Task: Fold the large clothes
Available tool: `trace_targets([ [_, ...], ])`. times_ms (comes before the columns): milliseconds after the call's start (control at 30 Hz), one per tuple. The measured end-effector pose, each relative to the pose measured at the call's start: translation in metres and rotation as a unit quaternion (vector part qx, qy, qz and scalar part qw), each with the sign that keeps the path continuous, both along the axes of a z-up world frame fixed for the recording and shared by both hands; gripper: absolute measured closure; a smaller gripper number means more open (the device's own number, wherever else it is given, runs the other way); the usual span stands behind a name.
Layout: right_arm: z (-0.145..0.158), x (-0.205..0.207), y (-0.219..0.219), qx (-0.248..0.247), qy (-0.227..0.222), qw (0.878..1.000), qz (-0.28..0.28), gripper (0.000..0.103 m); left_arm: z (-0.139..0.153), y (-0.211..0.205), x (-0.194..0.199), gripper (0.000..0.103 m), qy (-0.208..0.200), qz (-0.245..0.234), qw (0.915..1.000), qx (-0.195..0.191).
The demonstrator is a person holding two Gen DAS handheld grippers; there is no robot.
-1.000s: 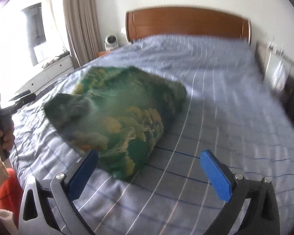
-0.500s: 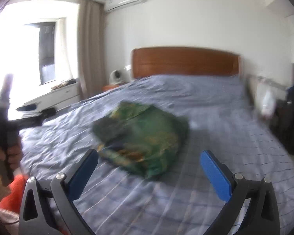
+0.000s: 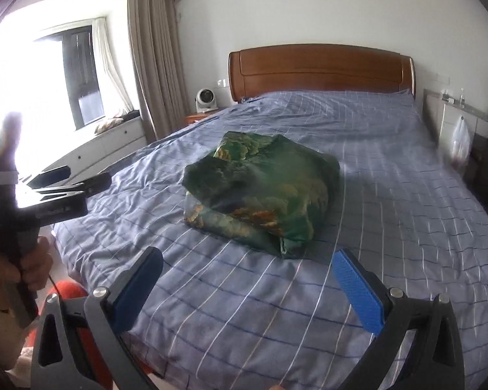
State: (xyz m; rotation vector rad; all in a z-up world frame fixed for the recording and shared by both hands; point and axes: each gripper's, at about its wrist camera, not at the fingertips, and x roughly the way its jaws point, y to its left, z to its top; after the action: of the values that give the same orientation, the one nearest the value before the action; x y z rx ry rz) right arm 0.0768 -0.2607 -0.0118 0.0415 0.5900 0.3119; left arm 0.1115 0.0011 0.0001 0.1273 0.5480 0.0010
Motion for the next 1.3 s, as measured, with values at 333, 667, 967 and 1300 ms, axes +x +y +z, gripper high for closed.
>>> trace_targets([
  [333, 0.000, -0.020, 0.013, -0.008, 0.049, 0.998, -0.033, 0.000, -0.009, -0.011, -0.019, 0.000, 0.047, -0.023, 0.9986, -0.007],
  [667, -0.010, -0.017, 0.019, -0.034, 0.068, 0.995, -0.064, 0.000, -0.025, -0.004, -0.024, 0.000, 0.079, -0.019, 0.9966, -0.016],
  [967, 0.002, -0.018, 0.029, -0.055, 0.063, 0.994, -0.066, 0.000, -0.025, -0.007, -0.029, 0.000, 0.086, -0.028, 0.9958, -0.014],
  [1300, 0.003, -0.020, 0.037, -0.057, 0.068, 0.994, -0.060, 0.000, -0.022, -0.006, -0.029, 0.000, 0.100, -0.019, 0.9948, 0.001],
])
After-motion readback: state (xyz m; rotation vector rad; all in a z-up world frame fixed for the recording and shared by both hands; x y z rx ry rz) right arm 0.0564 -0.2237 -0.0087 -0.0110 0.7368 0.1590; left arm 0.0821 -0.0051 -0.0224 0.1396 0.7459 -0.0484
